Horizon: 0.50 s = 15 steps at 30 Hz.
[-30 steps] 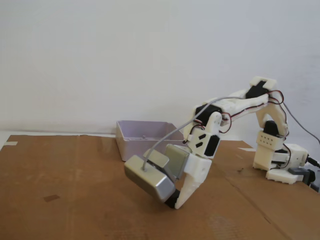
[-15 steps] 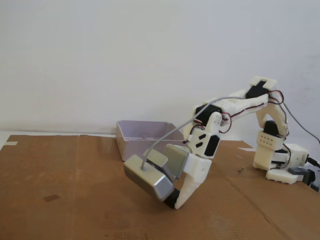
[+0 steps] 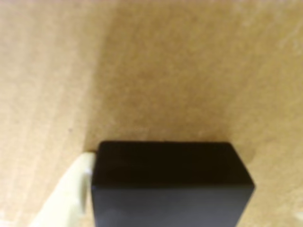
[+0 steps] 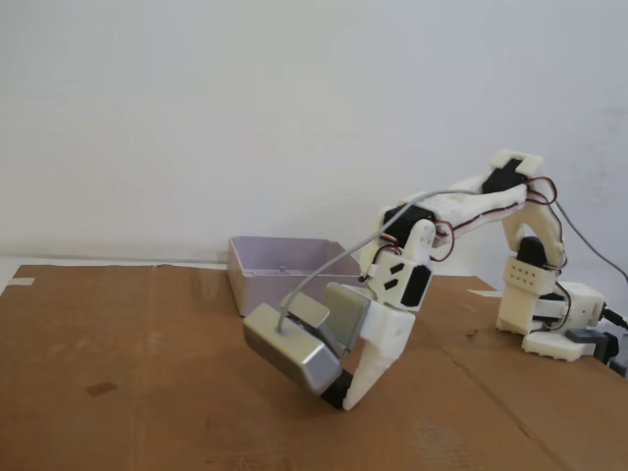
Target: Grasp a block and put it in the box.
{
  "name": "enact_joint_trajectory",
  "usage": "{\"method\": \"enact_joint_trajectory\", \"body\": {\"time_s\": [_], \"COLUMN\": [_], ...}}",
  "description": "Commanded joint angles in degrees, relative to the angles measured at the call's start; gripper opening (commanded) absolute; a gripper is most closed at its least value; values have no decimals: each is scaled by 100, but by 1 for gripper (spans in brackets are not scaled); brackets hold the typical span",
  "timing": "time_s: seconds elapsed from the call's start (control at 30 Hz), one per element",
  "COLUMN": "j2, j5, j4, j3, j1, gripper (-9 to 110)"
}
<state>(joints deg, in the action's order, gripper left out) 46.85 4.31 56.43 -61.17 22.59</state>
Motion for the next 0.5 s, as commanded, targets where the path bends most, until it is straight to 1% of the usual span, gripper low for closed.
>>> {"method": "enact_joint_trajectory", "body": {"time_s": [0.0,0.47], "j2": [193,193], "j5": [53,53], "j4": [-97,-149], "j3": [431,439], "j1": [0,-26], "gripper": [41,39]}}
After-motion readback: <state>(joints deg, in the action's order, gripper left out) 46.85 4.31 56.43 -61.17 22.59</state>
